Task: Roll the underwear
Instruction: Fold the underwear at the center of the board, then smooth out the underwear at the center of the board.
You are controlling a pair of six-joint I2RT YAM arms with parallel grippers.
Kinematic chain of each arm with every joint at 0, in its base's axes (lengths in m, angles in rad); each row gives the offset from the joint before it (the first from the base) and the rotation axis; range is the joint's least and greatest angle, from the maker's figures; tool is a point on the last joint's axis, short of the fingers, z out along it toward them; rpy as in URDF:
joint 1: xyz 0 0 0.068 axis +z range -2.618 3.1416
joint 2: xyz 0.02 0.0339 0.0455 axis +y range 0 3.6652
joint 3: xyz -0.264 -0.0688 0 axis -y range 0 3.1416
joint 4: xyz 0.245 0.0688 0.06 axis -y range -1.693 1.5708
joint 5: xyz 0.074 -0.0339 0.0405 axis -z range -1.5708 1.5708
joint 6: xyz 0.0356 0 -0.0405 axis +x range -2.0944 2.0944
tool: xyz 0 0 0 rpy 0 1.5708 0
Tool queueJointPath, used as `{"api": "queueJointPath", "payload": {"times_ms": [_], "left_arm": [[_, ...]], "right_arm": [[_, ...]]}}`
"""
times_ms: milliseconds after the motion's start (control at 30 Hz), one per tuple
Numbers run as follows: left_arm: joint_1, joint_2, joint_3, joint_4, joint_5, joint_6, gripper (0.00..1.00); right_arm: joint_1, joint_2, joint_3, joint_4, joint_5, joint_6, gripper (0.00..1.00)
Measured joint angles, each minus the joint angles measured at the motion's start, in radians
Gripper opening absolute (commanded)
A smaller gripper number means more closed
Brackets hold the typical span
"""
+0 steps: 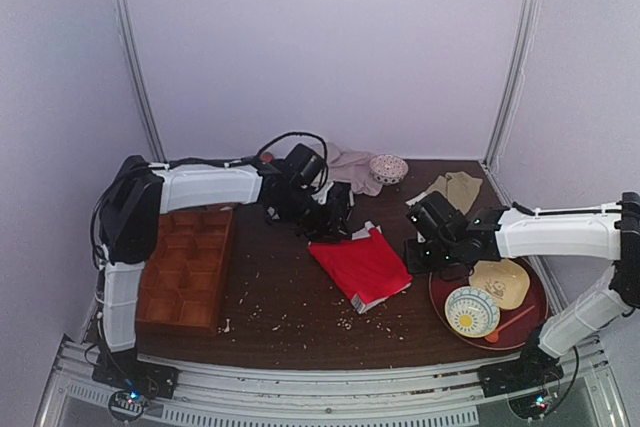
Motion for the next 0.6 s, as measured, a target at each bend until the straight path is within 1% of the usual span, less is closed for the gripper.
{"api": "queueJointPath", "payload": {"times_ms": [100,267,367,600], "left_arm": [[-0.042,0.001,-0.053,-0.005,0.002,0.004,0.31],[-0.101,0.005,-0.063,-0.008,0.010,0.007,0.29],[-0.113,0.005,-0.070,-0.003,0.017,0.007,0.26],[-0.116,0.006,-0.114,-0.005,0.019,0.022,0.26]], "right_arm": [[0.000,-0.016,0.006,-0.008,0.000,0.000,0.33],[0.000,-0.025,0.007,-0.023,-0.001,0.000,0.33],[0.000,-0.034,0.007,-0.028,-0.001,0.000,0.33],[0.000,-0.089,-0.008,-0.042,-0.001,0.005,0.33]]}}
